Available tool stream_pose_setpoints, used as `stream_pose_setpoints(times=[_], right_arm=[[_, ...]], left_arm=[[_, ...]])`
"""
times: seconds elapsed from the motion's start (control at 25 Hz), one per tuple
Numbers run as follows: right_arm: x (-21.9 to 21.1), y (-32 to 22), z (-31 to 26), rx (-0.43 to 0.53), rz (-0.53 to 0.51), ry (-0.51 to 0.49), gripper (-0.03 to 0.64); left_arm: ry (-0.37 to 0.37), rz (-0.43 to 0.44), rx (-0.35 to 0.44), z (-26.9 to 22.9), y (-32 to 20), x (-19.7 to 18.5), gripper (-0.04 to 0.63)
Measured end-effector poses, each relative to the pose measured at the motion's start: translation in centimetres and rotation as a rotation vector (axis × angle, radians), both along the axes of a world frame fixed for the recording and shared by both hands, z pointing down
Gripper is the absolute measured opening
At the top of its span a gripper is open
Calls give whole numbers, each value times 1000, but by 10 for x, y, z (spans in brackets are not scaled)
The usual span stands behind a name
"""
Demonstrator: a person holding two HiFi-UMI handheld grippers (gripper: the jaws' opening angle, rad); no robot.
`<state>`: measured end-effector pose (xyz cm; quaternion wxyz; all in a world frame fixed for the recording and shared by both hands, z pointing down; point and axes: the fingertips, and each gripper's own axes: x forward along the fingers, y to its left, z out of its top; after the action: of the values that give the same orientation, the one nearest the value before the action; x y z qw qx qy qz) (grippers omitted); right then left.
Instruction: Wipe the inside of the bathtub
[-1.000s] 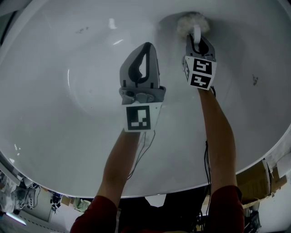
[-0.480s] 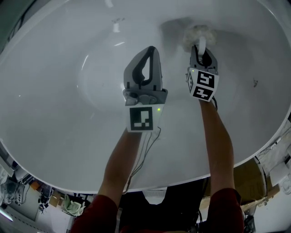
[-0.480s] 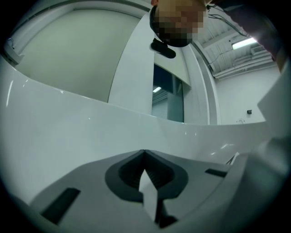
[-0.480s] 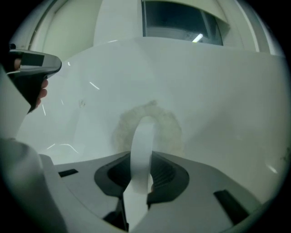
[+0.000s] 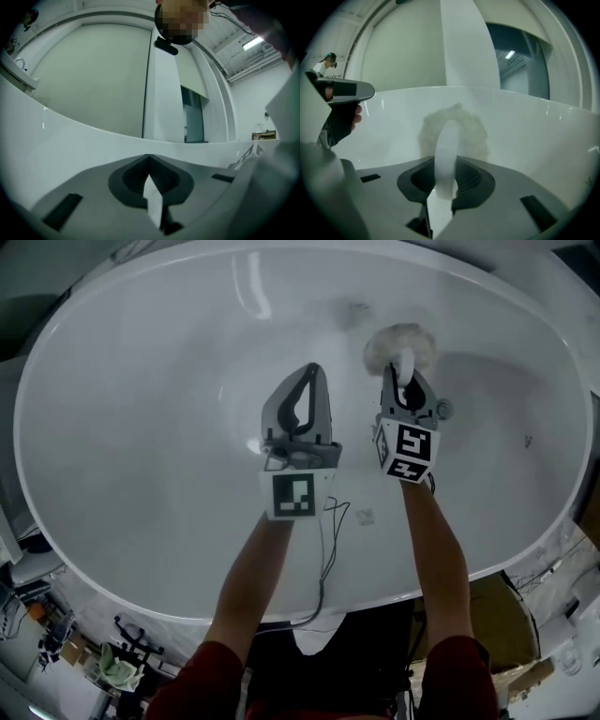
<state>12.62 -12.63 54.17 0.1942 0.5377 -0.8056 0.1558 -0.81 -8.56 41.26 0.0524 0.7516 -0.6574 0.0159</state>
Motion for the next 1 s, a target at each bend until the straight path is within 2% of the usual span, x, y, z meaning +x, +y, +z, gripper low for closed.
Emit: stream_pose_setpoints(times=[0.36,0.64,0.8,1.0], right_arm=[[-189,31,-69,75,-139,-75,94],[-335,51,-75,99,-305,-74,94],[-395,50,-63,79,-334,-63,94],[-430,36,-40,76,-355,-31,94]], left_arm=[[-33,-151,16,-44,41,-172,15],[-54,-251,33,-50,70,-286,15],[-58,-276,34,-46,76,-333,15],[-53,-283,31,-33,73,-355,15]])
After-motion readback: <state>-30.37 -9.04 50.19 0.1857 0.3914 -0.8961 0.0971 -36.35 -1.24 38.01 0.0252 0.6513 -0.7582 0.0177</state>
